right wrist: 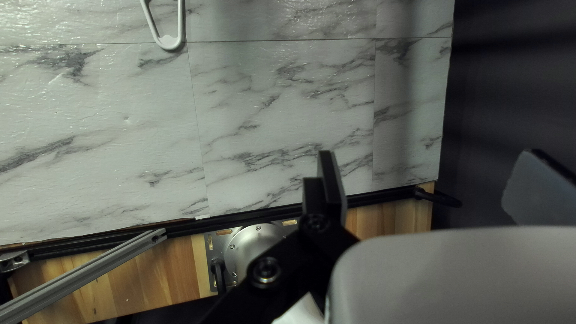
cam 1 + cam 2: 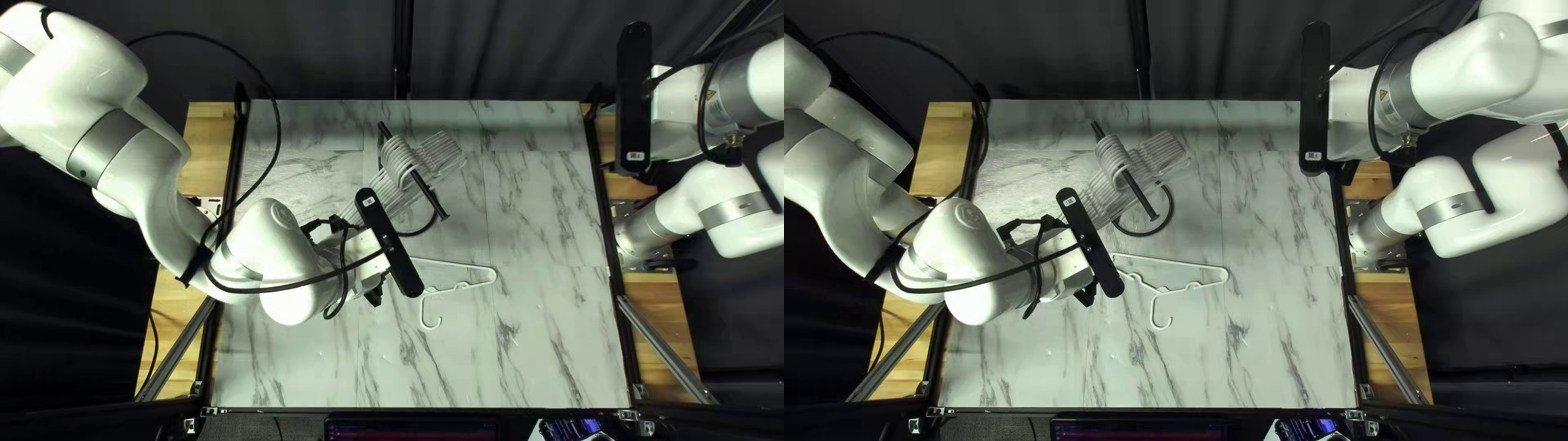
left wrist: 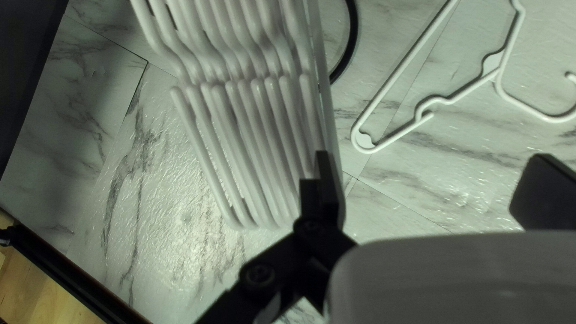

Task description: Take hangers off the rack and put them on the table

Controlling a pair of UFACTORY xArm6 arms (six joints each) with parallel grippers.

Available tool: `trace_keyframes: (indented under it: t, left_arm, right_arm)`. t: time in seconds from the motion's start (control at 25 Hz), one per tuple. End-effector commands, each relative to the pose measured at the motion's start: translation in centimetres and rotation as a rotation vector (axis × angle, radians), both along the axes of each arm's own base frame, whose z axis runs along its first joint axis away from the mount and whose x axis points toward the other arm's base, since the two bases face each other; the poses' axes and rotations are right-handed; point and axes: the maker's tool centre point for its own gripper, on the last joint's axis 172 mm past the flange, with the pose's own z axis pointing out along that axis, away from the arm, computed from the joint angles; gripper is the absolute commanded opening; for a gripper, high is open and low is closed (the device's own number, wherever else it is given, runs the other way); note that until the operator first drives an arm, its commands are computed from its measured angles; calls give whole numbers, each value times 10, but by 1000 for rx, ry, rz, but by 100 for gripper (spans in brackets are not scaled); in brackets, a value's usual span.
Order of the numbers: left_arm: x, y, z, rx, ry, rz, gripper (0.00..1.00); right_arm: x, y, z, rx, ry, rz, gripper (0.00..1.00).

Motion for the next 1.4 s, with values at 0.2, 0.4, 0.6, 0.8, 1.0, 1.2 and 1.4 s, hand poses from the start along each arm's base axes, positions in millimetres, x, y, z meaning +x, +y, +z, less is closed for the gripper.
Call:
trace_keyframes:
  t: [0.2, 0.4, 0.6, 0.8, 1.0, 1.2, 1.4]
  left_arm:
    - [0, 0, -1, 2, 0, -9, 100]
    - [1, -1, 0, 8, 0, -16, 100]
    - [-1, 2, 0, 14, 2, -21, 100]
    - [-2, 7, 0, 18, 11, -24, 100]
    - [-2, 8, -2, 11, 9, -28, 100]
    - [0, 7, -2, 0, 2, -28, 100]
    - [0, 8, -5, -7, -2, -28, 100]
  right_arm:
    - [0, 0, 0, 0, 0, 0, 100]
    - [0, 0, 0, 0, 0, 0, 100]
    - [0, 0, 0, 0, 0, 0, 100]
    - [0, 0, 0, 0, 0, 0, 100]
    - [0, 0, 0, 0, 0, 0, 100]
    - [0, 0, 0, 0, 0, 0, 100]
    - [0, 0, 0, 0, 0, 0, 100]
